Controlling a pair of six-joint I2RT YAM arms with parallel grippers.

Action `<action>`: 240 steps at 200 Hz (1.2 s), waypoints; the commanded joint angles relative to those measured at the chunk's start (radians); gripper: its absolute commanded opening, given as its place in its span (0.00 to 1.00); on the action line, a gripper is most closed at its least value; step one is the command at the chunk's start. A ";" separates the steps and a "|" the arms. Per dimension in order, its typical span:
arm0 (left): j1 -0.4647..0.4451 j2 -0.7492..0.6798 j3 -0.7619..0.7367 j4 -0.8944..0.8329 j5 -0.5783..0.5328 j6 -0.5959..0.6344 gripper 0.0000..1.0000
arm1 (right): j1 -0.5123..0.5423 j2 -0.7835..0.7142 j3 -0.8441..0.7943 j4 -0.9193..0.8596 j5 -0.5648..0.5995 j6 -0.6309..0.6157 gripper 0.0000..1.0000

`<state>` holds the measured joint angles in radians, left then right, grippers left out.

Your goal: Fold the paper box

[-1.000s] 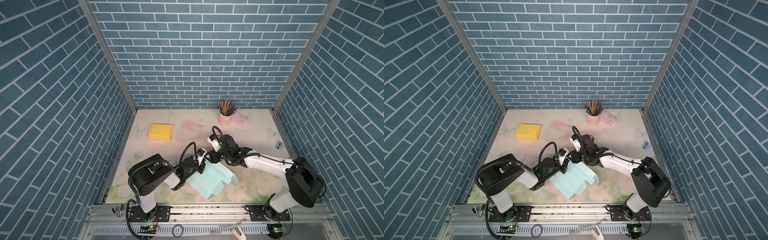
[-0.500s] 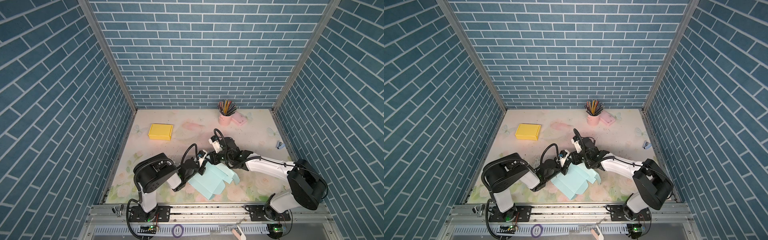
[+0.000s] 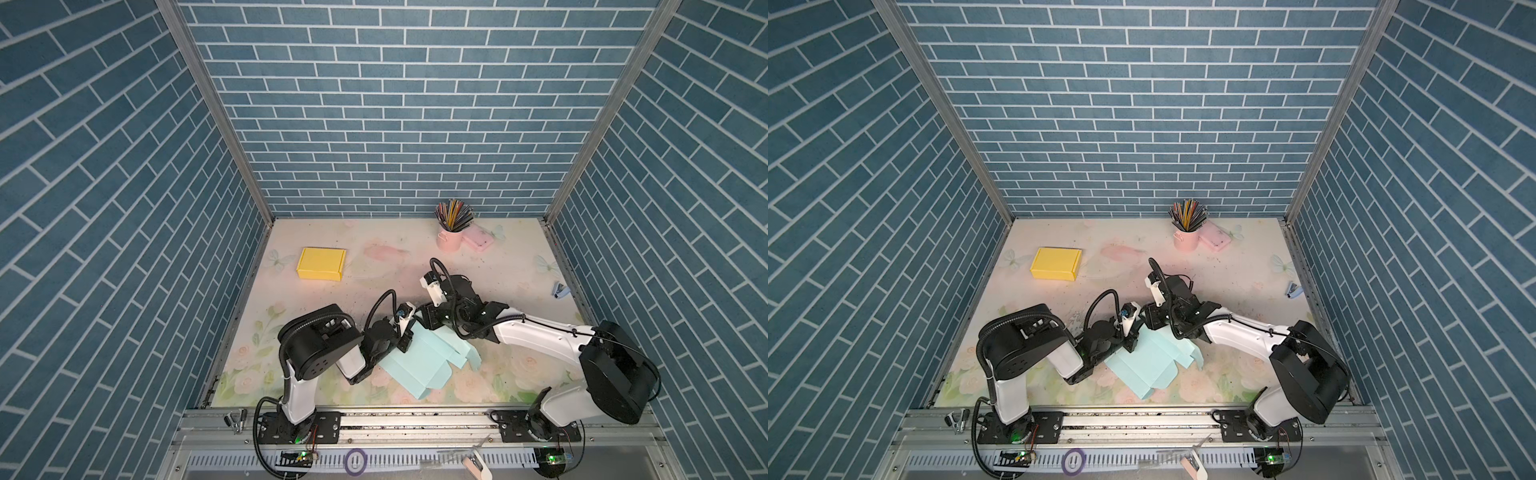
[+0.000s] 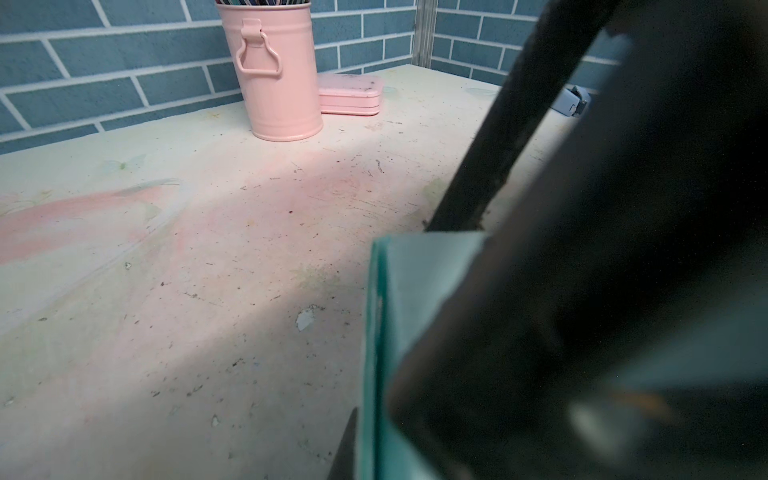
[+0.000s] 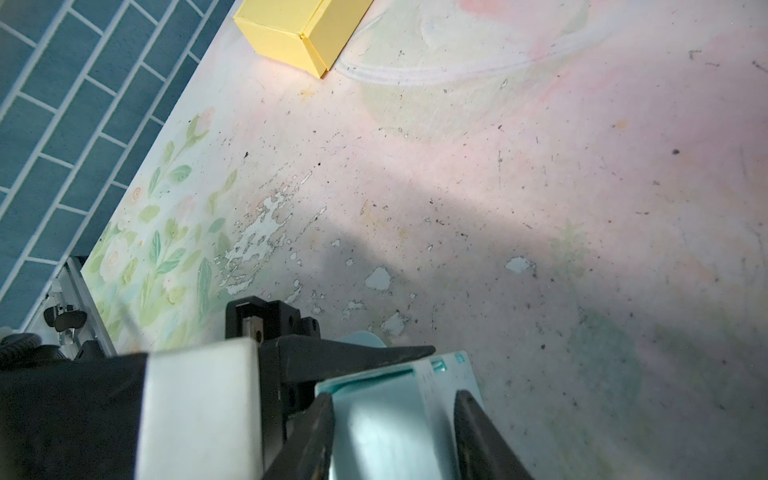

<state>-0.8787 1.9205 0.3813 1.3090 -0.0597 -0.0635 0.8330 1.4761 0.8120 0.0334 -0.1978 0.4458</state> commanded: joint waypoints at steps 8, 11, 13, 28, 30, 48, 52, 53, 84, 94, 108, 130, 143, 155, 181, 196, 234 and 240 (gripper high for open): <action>-0.010 0.042 0.021 0.022 -0.008 0.011 0.18 | 0.011 0.008 -0.027 -0.052 0.038 0.022 0.47; -0.011 0.044 0.023 0.023 -0.007 0.012 0.19 | 0.011 0.009 -0.027 -0.051 0.037 0.023 0.47; -0.011 0.046 0.025 0.023 -0.006 0.011 0.18 | 0.012 0.010 -0.028 -0.050 0.038 0.024 0.47; -0.010 0.048 0.034 0.017 0.000 0.011 0.18 | 0.014 0.009 -0.031 -0.043 0.039 0.030 0.47; -0.011 0.045 0.035 0.017 0.001 0.010 0.18 | 0.014 0.008 -0.032 -0.043 0.038 0.030 0.47; -0.011 0.043 0.035 0.011 0.002 0.008 0.14 | 0.018 0.000 -0.039 -0.040 0.043 0.033 0.47; -0.011 0.043 0.035 0.010 0.002 0.008 0.13 | 0.017 -0.002 -0.040 -0.041 0.044 0.033 0.47; -0.012 0.044 0.035 0.011 0.002 0.008 0.13 | 0.018 -0.002 -0.040 -0.041 0.044 0.033 0.47; -0.011 0.052 0.031 0.028 0.011 -0.003 0.06 | 0.020 -0.009 -0.041 -0.043 0.047 0.034 0.46; -0.011 0.043 0.026 0.035 0.011 -0.008 0.05 | 0.020 -0.014 -0.036 -0.049 0.047 0.031 0.47; -0.011 0.005 0.013 0.013 0.000 -0.021 0.04 | 0.023 -0.036 -0.015 -0.085 0.050 0.015 0.47; -0.009 -0.135 -0.006 -0.123 -0.054 -0.061 0.02 | 0.040 -0.132 0.062 -0.211 0.085 -0.039 0.51; -0.008 -0.250 0.001 -0.286 -0.105 -0.102 0.01 | 0.058 -0.214 0.120 -0.309 0.147 -0.074 0.53; -0.008 -0.343 0.026 -0.465 -0.138 -0.136 0.00 | 0.079 -0.299 0.161 -0.395 0.207 -0.098 0.53; -0.008 -0.558 0.120 -0.866 -0.204 -0.233 0.00 | 0.119 -0.475 0.228 -0.534 0.325 -0.129 0.47; -0.011 -0.634 0.152 -1.009 -0.232 -0.284 0.00 | 0.154 -0.537 0.259 -0.594 0.387 -0.129 0.37; -0.019 -0.687 0.204 -1.165 -0.274 -0.363 0.00 | 0.222 -0.606 0.219 -0.653 0.540 -0.027 0.00; -0.023 -0.689 0.208 -1.169 -0.281 -0.366 0.00 | 0.224 -0.612 0.202 -0.648 0.551 -0.017 0.00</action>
<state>-0.8894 1.2339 0.5694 0.3355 -0.2794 -0.3458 1.0355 0.8642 1.0748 -0.4984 0.2184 0.3668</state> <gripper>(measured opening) 0.089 0.041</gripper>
